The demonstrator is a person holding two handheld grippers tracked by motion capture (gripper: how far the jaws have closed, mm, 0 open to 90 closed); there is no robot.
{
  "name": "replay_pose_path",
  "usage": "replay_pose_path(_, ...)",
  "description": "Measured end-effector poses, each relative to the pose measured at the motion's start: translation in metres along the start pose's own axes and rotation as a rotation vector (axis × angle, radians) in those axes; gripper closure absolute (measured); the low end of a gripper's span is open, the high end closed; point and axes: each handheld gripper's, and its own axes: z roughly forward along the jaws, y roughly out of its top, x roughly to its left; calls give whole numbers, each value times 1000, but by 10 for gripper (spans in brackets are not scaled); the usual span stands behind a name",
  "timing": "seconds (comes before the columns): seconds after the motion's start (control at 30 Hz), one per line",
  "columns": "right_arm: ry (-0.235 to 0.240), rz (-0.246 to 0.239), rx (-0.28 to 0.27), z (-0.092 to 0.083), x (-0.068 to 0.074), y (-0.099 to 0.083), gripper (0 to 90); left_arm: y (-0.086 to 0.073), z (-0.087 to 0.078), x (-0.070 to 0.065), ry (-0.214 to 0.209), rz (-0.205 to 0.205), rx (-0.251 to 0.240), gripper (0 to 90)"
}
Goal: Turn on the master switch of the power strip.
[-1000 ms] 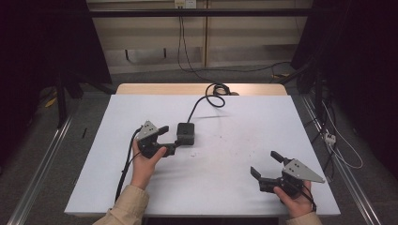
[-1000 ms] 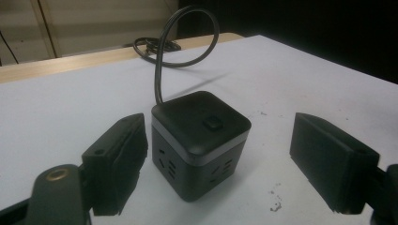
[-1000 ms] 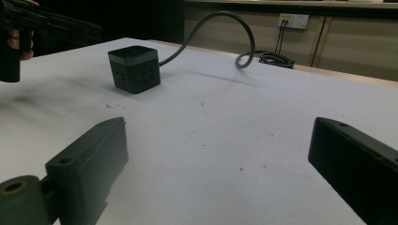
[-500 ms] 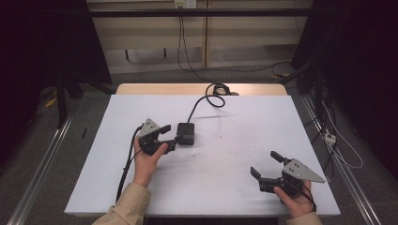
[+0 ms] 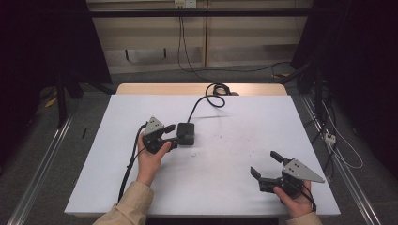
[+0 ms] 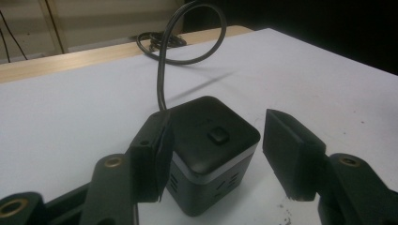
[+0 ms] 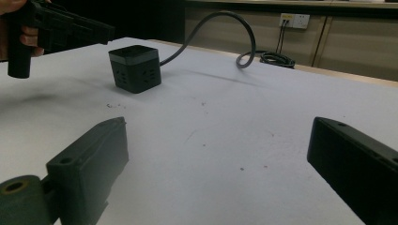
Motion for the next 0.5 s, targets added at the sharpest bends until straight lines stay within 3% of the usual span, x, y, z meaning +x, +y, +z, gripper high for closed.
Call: replay_pose_path(0.5, 0, 1, -1, 0, 0, 0, 51, 4, 5, 1, 1, -9, -2, 505)
